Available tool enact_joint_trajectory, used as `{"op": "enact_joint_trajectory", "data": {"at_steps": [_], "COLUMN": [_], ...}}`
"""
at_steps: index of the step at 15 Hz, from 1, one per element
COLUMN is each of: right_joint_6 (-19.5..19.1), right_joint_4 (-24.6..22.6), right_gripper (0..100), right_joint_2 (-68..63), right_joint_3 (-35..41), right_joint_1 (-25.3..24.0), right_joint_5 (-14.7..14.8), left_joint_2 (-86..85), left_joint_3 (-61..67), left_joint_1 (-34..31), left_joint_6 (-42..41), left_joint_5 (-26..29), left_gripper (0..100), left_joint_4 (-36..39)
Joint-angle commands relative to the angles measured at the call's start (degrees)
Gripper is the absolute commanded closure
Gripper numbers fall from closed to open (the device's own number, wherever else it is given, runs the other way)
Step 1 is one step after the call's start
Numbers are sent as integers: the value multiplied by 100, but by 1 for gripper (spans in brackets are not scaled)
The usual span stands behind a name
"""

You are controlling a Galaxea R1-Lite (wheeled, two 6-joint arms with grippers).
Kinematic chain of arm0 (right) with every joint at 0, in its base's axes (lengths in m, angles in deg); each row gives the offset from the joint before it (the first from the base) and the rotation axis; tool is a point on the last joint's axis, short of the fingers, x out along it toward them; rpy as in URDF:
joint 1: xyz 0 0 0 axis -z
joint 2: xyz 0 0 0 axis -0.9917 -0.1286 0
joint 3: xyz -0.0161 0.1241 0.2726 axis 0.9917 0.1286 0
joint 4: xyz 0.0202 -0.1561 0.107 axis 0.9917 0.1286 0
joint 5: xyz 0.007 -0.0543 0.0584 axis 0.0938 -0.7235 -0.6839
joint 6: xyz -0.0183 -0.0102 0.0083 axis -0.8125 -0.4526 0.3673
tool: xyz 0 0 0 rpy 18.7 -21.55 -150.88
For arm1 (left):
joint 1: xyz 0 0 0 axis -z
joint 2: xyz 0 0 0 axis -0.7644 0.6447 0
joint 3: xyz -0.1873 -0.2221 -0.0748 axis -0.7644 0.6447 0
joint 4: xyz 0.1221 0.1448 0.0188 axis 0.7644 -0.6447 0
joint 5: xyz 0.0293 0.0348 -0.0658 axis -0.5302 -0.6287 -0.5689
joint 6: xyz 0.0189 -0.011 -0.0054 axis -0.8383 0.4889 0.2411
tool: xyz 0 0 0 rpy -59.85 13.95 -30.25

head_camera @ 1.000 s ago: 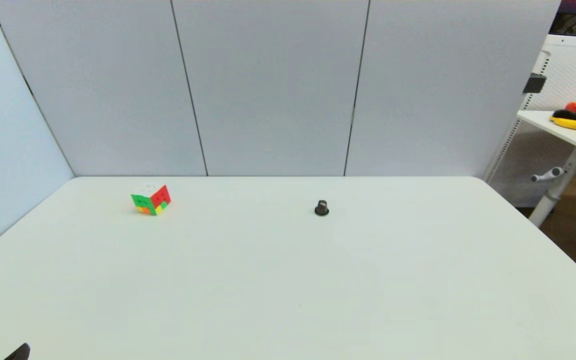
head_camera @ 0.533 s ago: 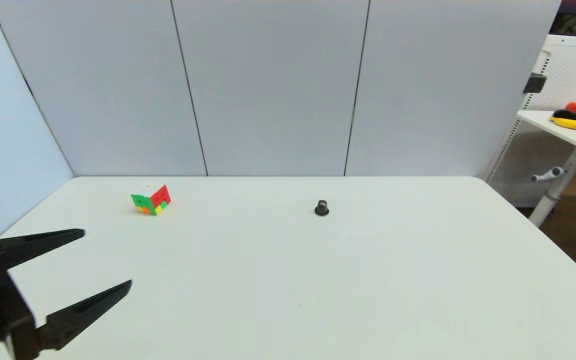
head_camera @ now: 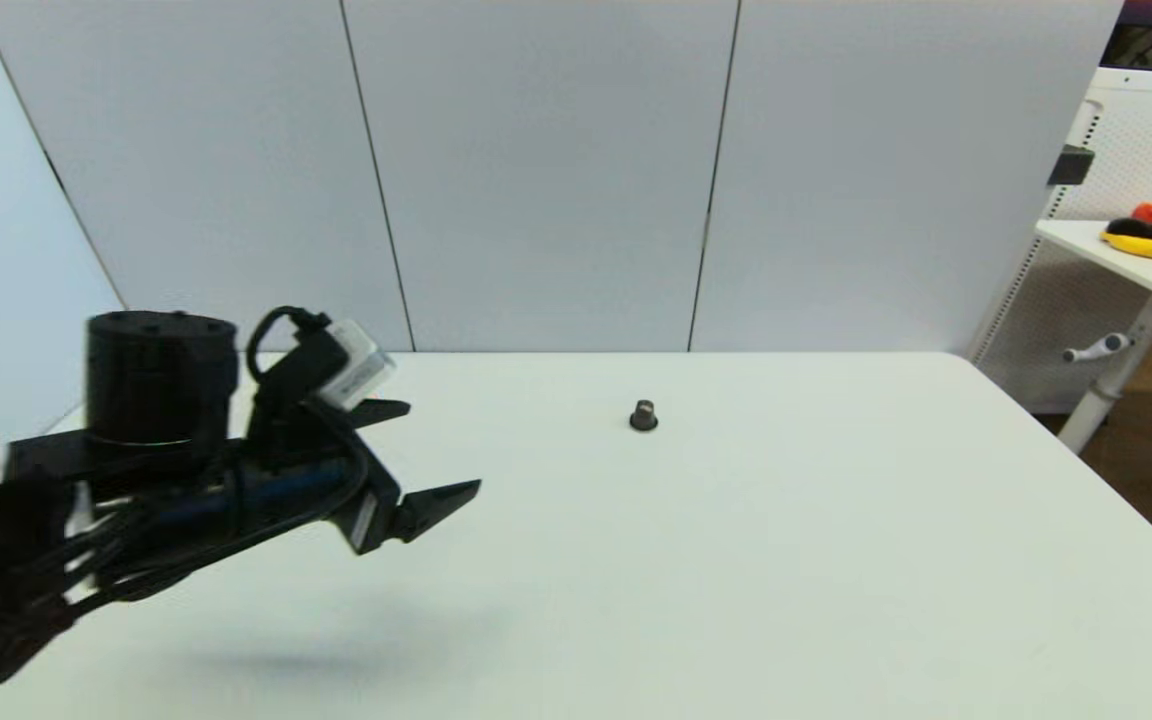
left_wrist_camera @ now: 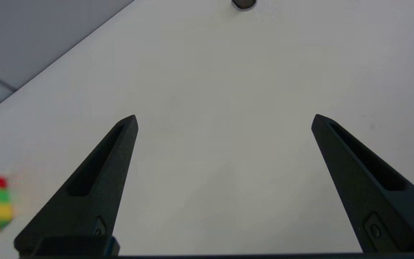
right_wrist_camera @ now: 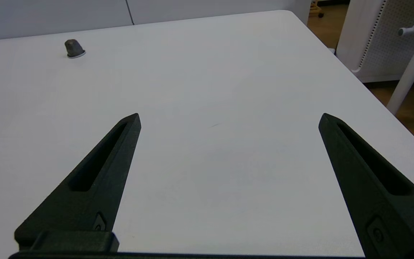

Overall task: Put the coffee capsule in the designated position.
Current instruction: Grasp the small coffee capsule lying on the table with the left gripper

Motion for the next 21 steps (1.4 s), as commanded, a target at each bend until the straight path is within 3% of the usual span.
{"op": "enact_joint_trajectory", "data": {"at_steps": [1,8,10,15,21], "right_joint_6": [2,2,2,2,2], "right_joint_4": [-2,-2,-2,-2,-2], "right_gripper": [0,0,0,0,0], "right_joint_2": [-7,-7,-7,-7,-7], "right_joint_3": [9,9,9,0,9], "right_joint_1": [0,0,0,0,0], "right_joint_5": [0,0,0,0,0], "left_joint_2": [2089,3091,3460,3874,4269], "left_joint_3": [-908,-2033,-2243,-2621,-3281], "left_joint_1": [700,858,893,1034,1060], "left_joint_6": [896,1107,1318,1538,1626], "left_joint_5": [-25,-34,-34,-649,-746], "left_gripper": [0,0,0,0,0], "left_joint_4": [1598,1915,2425,2838,2600]}}
